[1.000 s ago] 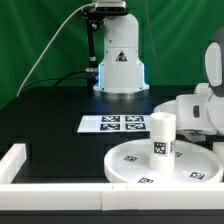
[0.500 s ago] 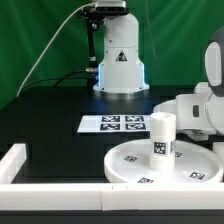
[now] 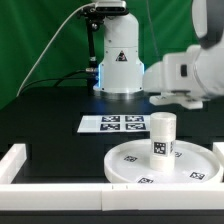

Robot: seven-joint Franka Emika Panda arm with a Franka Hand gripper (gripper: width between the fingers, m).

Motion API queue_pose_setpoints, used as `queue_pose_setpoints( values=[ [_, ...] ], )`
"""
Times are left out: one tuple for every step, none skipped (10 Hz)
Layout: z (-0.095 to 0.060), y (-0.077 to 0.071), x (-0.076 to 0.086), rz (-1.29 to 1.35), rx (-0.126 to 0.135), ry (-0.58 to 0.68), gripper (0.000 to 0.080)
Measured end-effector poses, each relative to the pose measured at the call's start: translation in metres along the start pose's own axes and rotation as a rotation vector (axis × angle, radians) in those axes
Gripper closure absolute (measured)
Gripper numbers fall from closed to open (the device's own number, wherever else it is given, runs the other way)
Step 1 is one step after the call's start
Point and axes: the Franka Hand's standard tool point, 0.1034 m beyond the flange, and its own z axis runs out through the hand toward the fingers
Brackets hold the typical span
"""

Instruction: Assemble round table

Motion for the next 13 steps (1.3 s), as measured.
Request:
queue_pose_setpoints(
  values=[
    [-0.014,0.013,-0.019,-0.020,0.023,0.027,0.0577],
    [-0.024,0.022,-0.030,-0.021,0.035,0.063,0.0577],
    [-0.023,0.021,-0.030,-0.018,0.036,0.068,0.0577],
    [-0.020,0.021,-0.028,-0.018,0.035,0.062,0.0577],
    [-0.028,0.021,-0.022,-0.018,0.039,0.138,0.0577],
    [-0.034,0.022,-0.023,-0.037,0.055,0.208,0.0577],
    [-0.051,0.041,-0.028,-0.054,0.139,0.249,0.0577],
    [-0.075,0.073,-0.022,-0.085,0.189,0.322,0.0577],
    [-0.092,0.097,-0.016,-0.115,0.197,0.391,0.0577],
    [-0.109,0.113,-0.013,-0.125,0.196,0.475,0.0577],
    [-0.126,0.123,-0.020,-0.124,0.185,0.572,0.0577],
    [-0.133,0.117,-0.034,-0.124,0.176,0.663,0.0577],
    [-0.128,0.119,-0.031,-0.112,0.174,0.745,0.0577]
  ],
)
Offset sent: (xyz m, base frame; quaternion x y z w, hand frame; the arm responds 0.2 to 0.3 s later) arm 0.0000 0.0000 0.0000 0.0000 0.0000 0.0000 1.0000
